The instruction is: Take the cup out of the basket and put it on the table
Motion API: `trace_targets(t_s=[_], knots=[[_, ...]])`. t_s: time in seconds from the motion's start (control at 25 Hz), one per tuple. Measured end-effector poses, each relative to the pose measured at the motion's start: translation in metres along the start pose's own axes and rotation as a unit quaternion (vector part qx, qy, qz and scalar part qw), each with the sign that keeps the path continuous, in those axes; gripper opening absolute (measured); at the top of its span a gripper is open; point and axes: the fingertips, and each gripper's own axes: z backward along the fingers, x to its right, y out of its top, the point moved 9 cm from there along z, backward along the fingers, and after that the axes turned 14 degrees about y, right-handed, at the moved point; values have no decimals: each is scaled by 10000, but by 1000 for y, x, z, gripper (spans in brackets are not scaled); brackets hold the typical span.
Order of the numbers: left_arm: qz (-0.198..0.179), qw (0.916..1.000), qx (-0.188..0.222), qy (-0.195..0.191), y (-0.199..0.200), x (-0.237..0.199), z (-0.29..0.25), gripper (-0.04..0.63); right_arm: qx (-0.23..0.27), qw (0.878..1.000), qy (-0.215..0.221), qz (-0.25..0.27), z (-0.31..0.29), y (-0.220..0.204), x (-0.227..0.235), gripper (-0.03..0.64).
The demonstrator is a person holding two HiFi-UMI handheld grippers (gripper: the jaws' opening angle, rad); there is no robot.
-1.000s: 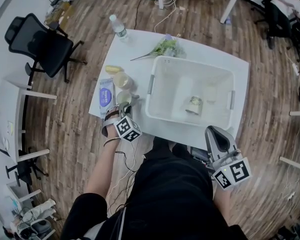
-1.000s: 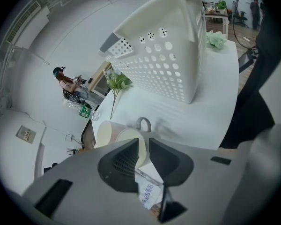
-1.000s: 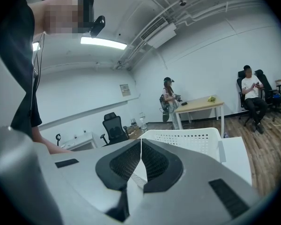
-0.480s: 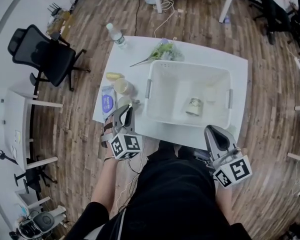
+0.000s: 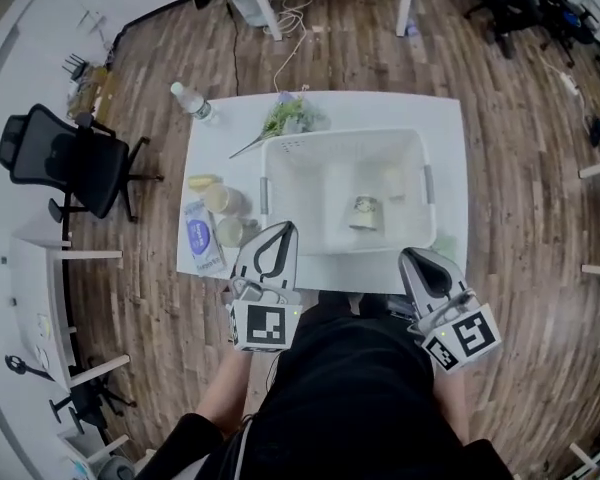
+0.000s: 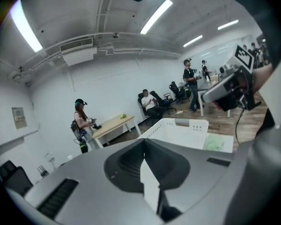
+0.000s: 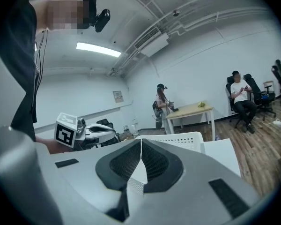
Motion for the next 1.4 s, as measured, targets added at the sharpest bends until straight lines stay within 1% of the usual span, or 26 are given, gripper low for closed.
trace_targets(t_s=[0.08,0.16,0.2,0.28,0.32,0.36,0.4,0.48,0.68,0.84,0.92,1.08,1.2,1.32,1.36,1.4], knots=[[495,9979,176,-375,10,12,-6,9,40,9999,-94,-7,4,-1,0,26],[1030,9917,204,-748,16,24,-10,9,81,9998,-199,-21,10,-1,1,26],[1286,9869,269,-939,20,29,-12,9,96,9996,-251,-24,13,-1,1,26],[1765,9740,481,-1338,29,40,-14,9,116,9993,-350,-20,19,-1,3,26],[1924,9677,543,-1538,32,45,-14,9,126,9991,-399,-18,21,-1,3,26],[2004,9628,575,-1719,35,49,-14,9,136,9989,-446,-18,24,-1,4,26],[2019,9597,591,-1864,37,54,-14,9,148,9987,-492,-20,26,0,4,26],[1948,9573,603,-2049,39,62,-16,9,171,9982,-570,-27,29,0,3,26],[1724,9554,610,-2319,42,72,-20,9,185,9976,-673,-44,34,0,2,26],[1605,9541,617,-2451,43,78,-22,9,189,9974,-696,-43,36,-2,3,26],[1476,9553,543,-2505,41,80,-25,9,196,9972,-716,-39,37,-1,3,26],[1027,9624,429,-2476,38,77,-37,11,220,9966,-796,-43,38,0,5,26],[632,9648,342,-2530,34,75,-54,12,256,9956,-898,-44,42,0,4,26],[23,9626,203,-2700,29,76,-75,14,297,9941,-1041,-64,49,-2,3,26],[-200,9606,143,-2769,28,78,-82,19,310,9934,-1098,-74,52,-3,2,26],[-427,9576,73,-2847,25,80,-89,41,327,9927,-1160,-85,56,-4,2,26]])
